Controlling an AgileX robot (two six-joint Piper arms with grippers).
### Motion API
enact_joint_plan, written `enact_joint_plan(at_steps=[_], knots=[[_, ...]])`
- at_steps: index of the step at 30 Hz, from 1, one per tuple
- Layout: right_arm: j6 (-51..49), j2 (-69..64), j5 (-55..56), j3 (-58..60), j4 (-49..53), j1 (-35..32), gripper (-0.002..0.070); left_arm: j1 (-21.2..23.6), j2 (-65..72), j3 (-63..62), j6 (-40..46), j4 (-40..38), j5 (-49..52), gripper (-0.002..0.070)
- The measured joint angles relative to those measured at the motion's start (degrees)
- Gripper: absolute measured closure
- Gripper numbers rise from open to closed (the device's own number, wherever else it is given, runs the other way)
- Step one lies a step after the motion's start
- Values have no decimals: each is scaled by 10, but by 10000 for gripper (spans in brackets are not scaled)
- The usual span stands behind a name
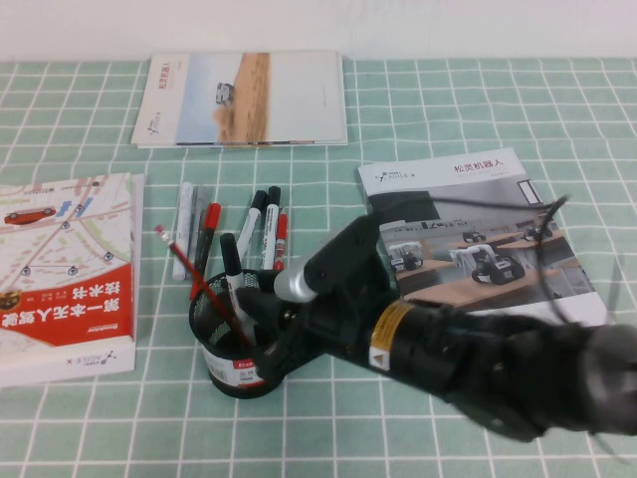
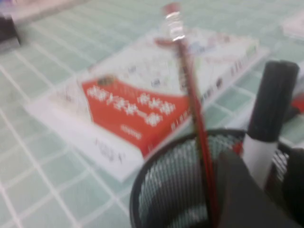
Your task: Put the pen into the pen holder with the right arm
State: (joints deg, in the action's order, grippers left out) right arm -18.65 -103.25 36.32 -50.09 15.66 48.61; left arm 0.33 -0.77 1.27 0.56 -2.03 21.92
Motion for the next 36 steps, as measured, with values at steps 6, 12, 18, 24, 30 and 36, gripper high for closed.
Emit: enact_joint_plan(at_steps=[6, 12, 18, 24, 30, 36], knots=[[-21, 136, -215, 0, 65, 0, 644, 0, 0, 0, 0, 0, 0, 679], [-24, 296, -328, 49, 76, 0, 689, 0, 0, 0, 0, 0, 0, 679], [-24, 458, -406, 152, 48, 0, 694, 0, 0, 0, 0, 0, 0, 679], [-24, 565, -475, 231, 40, 0, 694, 0, 0, 0, 0, 0, 0, 679], [-32, 606, -484, 288, 38, 0, 695, 0, 0, 0, 0, 0, 0, 679], [-76, 625, -501, 309, 45, -53, 695, 0, 0, 0, 0, 0, 0, 679]])
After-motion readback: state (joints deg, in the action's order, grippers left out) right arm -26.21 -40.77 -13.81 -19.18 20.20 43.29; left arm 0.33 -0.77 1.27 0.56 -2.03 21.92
